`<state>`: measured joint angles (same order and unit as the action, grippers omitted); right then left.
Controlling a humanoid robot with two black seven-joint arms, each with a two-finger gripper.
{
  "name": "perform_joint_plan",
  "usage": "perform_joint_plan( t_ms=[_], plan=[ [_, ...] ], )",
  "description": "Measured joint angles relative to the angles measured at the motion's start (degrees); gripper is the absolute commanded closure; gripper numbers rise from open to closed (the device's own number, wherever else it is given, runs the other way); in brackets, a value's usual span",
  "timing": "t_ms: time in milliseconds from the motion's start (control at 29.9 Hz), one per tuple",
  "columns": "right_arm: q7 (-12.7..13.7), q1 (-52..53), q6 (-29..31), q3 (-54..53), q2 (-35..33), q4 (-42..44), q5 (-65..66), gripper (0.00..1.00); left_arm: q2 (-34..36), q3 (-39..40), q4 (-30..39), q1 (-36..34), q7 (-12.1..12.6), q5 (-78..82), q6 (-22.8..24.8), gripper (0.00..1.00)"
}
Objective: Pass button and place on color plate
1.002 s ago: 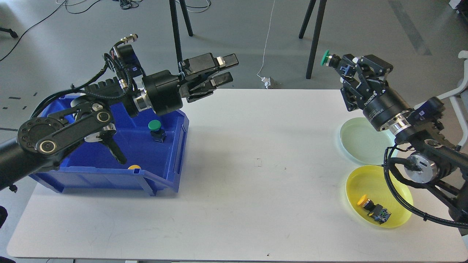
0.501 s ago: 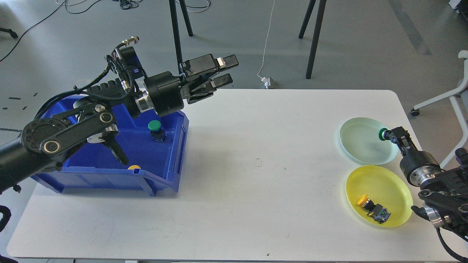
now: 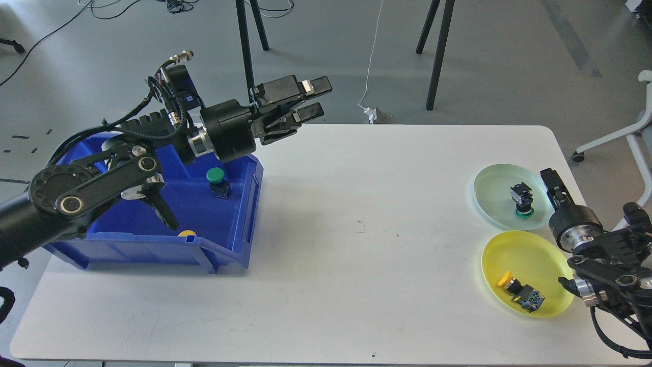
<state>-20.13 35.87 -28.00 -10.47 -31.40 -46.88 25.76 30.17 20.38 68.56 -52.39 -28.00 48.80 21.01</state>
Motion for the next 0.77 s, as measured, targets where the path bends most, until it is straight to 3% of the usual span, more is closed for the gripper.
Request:
perform_joint_plan(
  t_ms=[167,234,434,601,668,768],
  plan=[
    [0.02,2.03,0.55,-11.48,-3.4,-10.26,-0.26,0.04,-0.02,0.18,-0.18,0.01,0.0,-0.94,0.05,0.11],
    [0.04,1.73,3.71,-18.21,-5.05,-14.86,-0.46,0.04,-0.03,0.25,-0.79,0.01,0.0,-3.27,0.17,0.08],
    [-1.65,0.6,23.51,-28.67,-6.92,-25.54,-14.06,0.04,0.81,0.32,-3.44,0.35,0.0,-17.22,3.74,0.02],
    [-5.95,-0.33,44.78,-30.38,-7.65,-26.89,-27.33,0.02,1.45,5.56,-7.62,4.14,0.0,-26.91,6.86,0.01],
    [-6.66,-0.88,50.34,-30.4,-7.41,-26.75,-28.9,0.01,1.18,9.91,-9.21,6.53,0.0,-28.58,6.93,0.01],
    [-7.04,-1.66,53.34,-30.32,-6.8,-26.74,-29.53,0.01,0.71,15.86,-10.08,9.92,0.0,-29.35,6.99,0.01]
  ],
)
